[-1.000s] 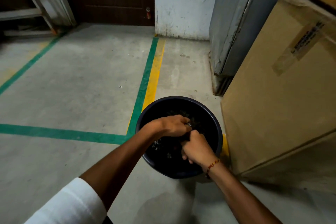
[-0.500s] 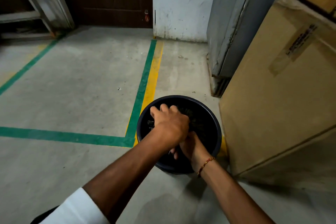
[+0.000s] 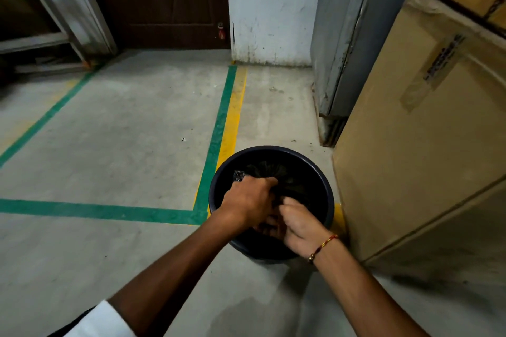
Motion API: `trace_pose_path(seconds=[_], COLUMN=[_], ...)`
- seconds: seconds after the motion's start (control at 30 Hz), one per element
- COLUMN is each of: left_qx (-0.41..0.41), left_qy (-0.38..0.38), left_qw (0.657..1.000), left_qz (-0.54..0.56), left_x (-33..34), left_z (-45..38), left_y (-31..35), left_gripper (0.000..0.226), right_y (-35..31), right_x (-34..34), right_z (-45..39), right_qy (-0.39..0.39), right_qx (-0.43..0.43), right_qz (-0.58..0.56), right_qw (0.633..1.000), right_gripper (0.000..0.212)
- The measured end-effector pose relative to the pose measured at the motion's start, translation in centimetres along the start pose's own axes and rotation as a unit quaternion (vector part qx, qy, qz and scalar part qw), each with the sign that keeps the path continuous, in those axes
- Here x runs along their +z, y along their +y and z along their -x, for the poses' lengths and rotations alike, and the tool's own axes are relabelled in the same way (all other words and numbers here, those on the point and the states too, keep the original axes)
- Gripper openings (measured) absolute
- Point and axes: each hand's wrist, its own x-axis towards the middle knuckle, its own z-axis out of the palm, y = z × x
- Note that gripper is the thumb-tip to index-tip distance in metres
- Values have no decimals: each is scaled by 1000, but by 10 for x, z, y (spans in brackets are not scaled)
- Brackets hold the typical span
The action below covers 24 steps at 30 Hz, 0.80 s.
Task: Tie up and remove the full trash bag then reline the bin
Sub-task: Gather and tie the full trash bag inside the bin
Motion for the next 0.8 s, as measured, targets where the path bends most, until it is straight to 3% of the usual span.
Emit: trace_pose_path(seconds=[0.2,0.3,0.4,0.53,0.63,0.73,0.8], left_qx=[-26,-19,3,14,17,22,29], left_qy=[71,83,79,81,91,93,94], left_qw=[993,982,968,971,973,978,982], left_qz=[94,167,238,226,213,188,163], left_x=[28,32,39,46,50,53,56], left_z=[18,26,26,22,24,29,29], left_y=[4,12,17,16,17,19,18], left_gripper=[27,21,15,13,14,20,27], right_y=[6,1,-17,-55,-84,-100,-102], right_x=[-3,-17,-39,-57,-52,-30,-11], right_z=[-7,-1,13,27,34,30,18], right_qy=[32,58,45,30,41,-11,-49], right_qx=[-23,-42,-35,-21,-128,-200,-226], right_qz=[63,189,328,498,569,576,605], right_qw=[997,979,943,867,811,793,762], right_gripper=[36,19,13,15,7,16,18])
